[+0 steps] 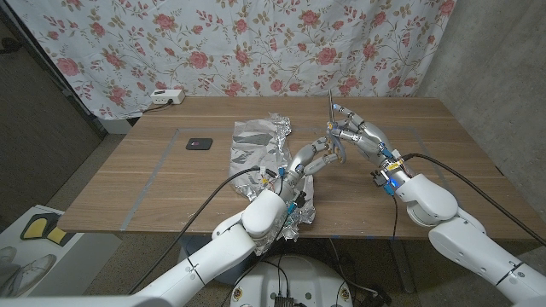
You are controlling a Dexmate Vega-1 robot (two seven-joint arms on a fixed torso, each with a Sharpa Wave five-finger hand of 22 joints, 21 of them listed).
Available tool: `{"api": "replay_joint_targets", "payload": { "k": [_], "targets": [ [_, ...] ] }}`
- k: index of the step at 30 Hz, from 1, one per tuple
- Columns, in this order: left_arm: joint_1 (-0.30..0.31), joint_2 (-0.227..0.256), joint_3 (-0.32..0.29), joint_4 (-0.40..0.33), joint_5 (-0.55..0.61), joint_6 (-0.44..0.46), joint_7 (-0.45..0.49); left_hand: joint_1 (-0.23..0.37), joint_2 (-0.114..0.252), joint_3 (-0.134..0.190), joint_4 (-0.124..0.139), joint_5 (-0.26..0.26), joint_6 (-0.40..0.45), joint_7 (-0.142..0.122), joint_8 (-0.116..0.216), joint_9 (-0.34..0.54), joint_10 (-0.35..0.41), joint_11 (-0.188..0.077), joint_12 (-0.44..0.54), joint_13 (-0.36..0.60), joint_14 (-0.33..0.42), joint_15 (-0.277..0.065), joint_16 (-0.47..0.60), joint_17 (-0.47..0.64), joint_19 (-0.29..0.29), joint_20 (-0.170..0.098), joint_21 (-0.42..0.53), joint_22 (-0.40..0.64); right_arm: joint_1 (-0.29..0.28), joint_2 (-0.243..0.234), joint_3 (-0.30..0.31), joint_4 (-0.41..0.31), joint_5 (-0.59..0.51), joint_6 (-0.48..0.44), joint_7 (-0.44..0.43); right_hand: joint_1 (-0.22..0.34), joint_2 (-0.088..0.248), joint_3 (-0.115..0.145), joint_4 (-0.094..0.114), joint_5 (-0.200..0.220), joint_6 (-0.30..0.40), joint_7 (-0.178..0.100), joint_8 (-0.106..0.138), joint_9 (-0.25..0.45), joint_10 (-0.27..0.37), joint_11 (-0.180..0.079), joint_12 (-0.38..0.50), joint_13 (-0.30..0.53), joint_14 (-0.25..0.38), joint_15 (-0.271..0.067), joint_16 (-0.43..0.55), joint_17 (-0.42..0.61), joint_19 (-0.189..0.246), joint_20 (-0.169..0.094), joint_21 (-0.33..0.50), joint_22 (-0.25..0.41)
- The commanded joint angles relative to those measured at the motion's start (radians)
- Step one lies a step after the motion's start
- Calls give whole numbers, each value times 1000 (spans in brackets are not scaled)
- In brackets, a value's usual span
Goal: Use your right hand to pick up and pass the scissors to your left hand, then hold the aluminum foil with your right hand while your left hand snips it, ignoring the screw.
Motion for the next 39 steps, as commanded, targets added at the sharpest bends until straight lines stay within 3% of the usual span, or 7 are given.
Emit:
{"api": "replay_joint_targets", "payload": {
  "k": [1, 5, 9, 11, 23, 30, 39],
  "targets": [
    [15, -6, -3, 7, 1, -17, 15, -1, -14, -8, 0, -3, 4, -11, -7, 3, 23, 16, 14, 4, 16, -1, 6, -1, 15, 3, 5, 3, -9, 13, 2, -1, -12, -5, -35, -10, 3, -4, 2, 6, 7, -3, 3, 3, 5, -13, 35, 24, -12, -108, -4, 3, -15, 13, -5, 4],
    [20, -19, -5, 19, 6, -34, 34, 17, -4, -2, -4, 2, 51, -6, 6, 5, 51, -1, 22, 5, 43, -7, 10, 0, 27, 5, 7, 3, -8, 19, -3, 1, -12, -5, -35, -11, 3, -4, 2, 6, 7, -4, 3, 3, 5, -15, 34, 22, -21, -107, -5, 4, -34, 27, -8, 4],
    [27, -35, -7, 31, 19, -51, 62, 36, -1, 1, -5, 11, 45, -28, -6, 8, 125, -36, 51, 16, 121, -31, 27, 2, 53, 12, 13, 4, -5, 25, -10, 8, -13, -3, -36, -12, 0, -2, 0, 7, 8, -4, 3, 3, 6, -14, 34, 20, -23, -106, -5, 4, -42, 34, -7, 4],
    [36, -47, -9, 41, 27, -67, 86, 37, -2, -1, -3, 13, 38, -39, -10, 9, 143, -35, 59, 20, 145, -33, 33, 2, 63, 20, 15, 5, -8, 29, -8, 8, -15, 2, -42, -12, -1, -1, 0, 7, 8, -4, 3, 3, 5, -18, 33, 20, -25, -106, -5, 4, -43, 34, -6, 4],
    [36, -64, -6, 55, 34, -72, 91, 35, 4, -14, 5, 19, 24, -60, -14, 10, 307, -124, 126, 66, 250, -70, 56, 9, 92, 31, 17, 8, -13, 27, -8, 13, -11, 7, -37, -13, 0, 0, 0, 6, 8, -6, 3, 3, 5, -24, 33, 19, -28, -106, -3, 5, -54, 37, -5, 4],
    [40, -79, -3, 61, 45, -68, 112, 31, 25, -27, 10, 18, 95, -57, 6, 9, 366, -151, 175, 118, 306, -95, 78, 27, 98, 43, 16, 9, -16, 24, -13, 12, -10, 11, -28, -14, -1, 1, 0, 6, 9, -6, 3, 3, 2, -23, 32, 19, -30, -107, -3, 5, -57, 37, -4, 4],
    [42, -85, 1, 52, 53, -43, 123, 40, 27, -41, 3, 17, 107, -24, 2, 10, 400, -153, 233, 166, 343, -102, 97, 51, 106, 45, 17, 10, -21, 28, -17, 1, -18, 30, -25, -16, -2, 1, 0, 5, 8, -8, 2, 3, 4, -23, 33, 18, -32, -107, -2, 6, -61, 37, -2, 4]
  ]
}}
